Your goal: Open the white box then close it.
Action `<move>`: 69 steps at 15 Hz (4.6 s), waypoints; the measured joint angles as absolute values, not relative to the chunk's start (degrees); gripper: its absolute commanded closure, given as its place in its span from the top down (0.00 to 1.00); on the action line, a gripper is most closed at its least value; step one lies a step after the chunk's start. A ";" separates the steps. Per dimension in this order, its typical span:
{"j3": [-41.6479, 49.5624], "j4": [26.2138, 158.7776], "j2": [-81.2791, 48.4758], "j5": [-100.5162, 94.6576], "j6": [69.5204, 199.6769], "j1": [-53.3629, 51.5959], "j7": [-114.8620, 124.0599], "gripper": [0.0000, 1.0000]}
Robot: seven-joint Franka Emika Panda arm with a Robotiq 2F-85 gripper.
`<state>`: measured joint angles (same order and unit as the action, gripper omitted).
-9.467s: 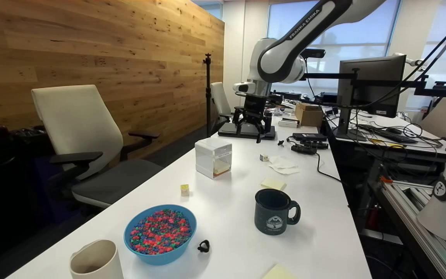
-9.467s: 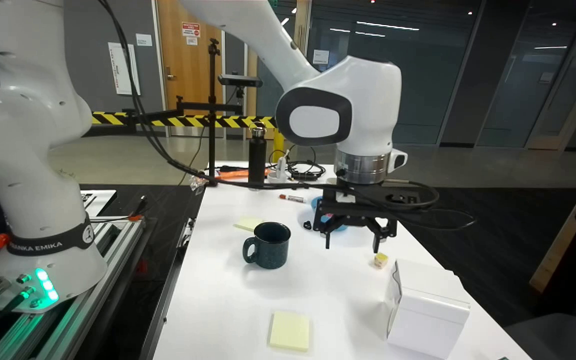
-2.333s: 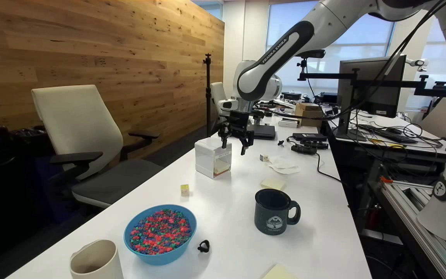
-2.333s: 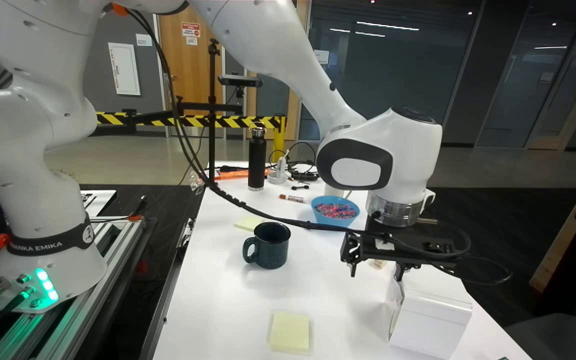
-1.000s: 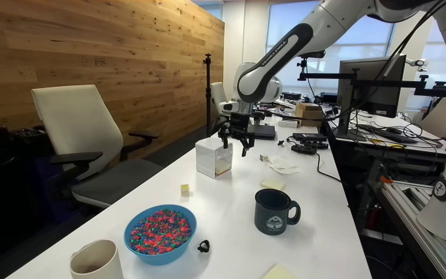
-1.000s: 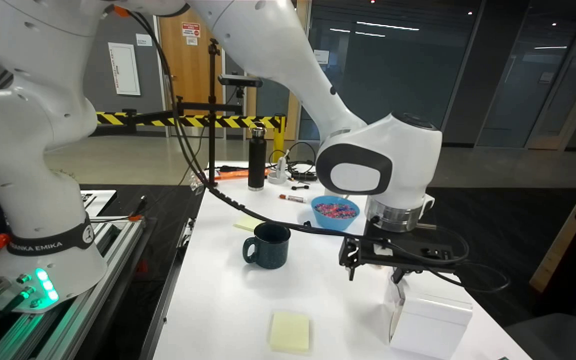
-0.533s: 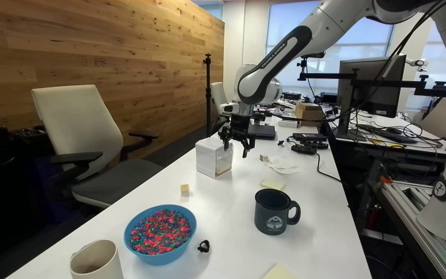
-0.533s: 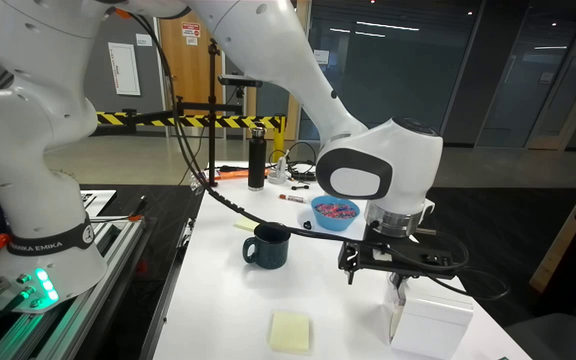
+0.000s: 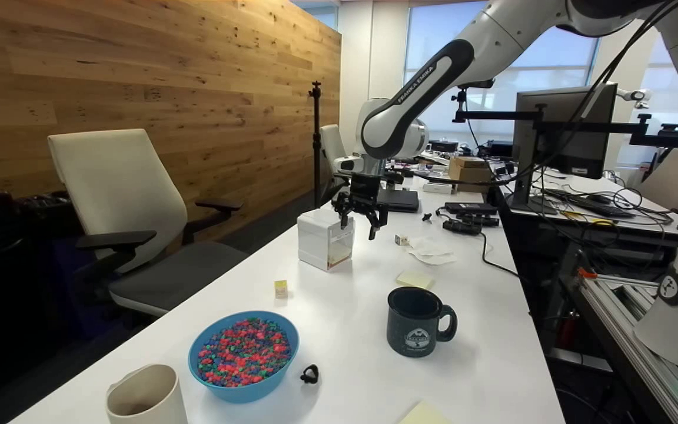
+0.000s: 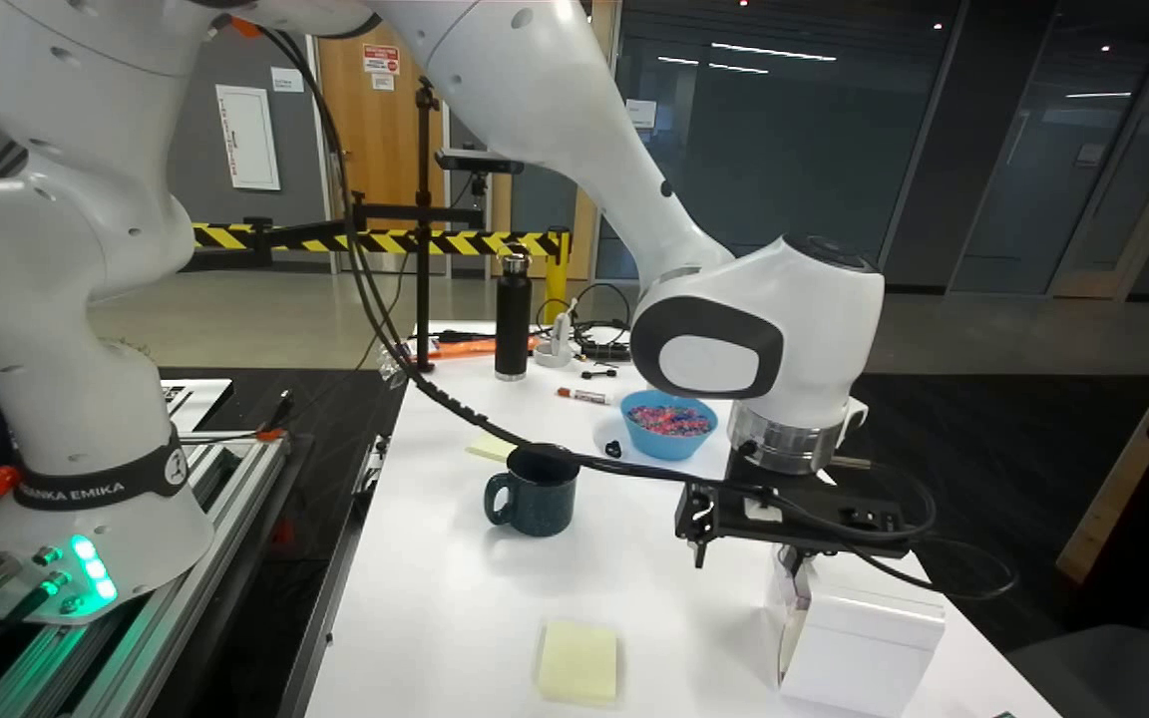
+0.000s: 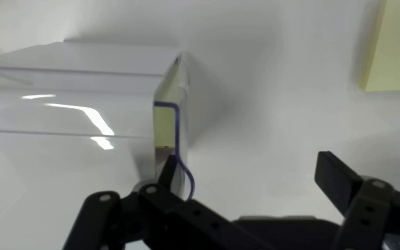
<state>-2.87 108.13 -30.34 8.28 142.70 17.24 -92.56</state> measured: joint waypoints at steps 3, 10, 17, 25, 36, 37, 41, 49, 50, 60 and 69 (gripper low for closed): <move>-2.80 108.13 -30.36 8.18 142.74 17.24 -92.56 0.60; -2.50 108.07 -30.95 8.10 142.77 17.24 -92.79 0.63; -2.10 108.01 -32.62 7.91 142.94 17.24 -93.07 0.04; -1.94 107.19 -32.59 7.70 145.64 17.29 -94.34 0.02; -1.42 107.81 -32.60 6.21 147.17 17.14 -95.32 0.03; -1.42 107.84 -32.59 6.21 147.20 17.14 -95.32 0.03; -1.60 108.14 -32.47 6.32 147.79 17.51 -95.32 0.03; -1.90 111.29 -31.18 6.40 151.05 19.74 -95.42 0.03; -2.10 111.86 -30.93 6.42 151.69 20.17 -95.55 0.03; -2.46 120.18 -30.51 4.34 171.02 20.98 -99.32 0.03; -2.98 122.36 -30.53 -0.88 175.31 22.18 -99.13 0.03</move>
<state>-2.98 122.36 -30.53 -0.88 175.31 22.18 -99.13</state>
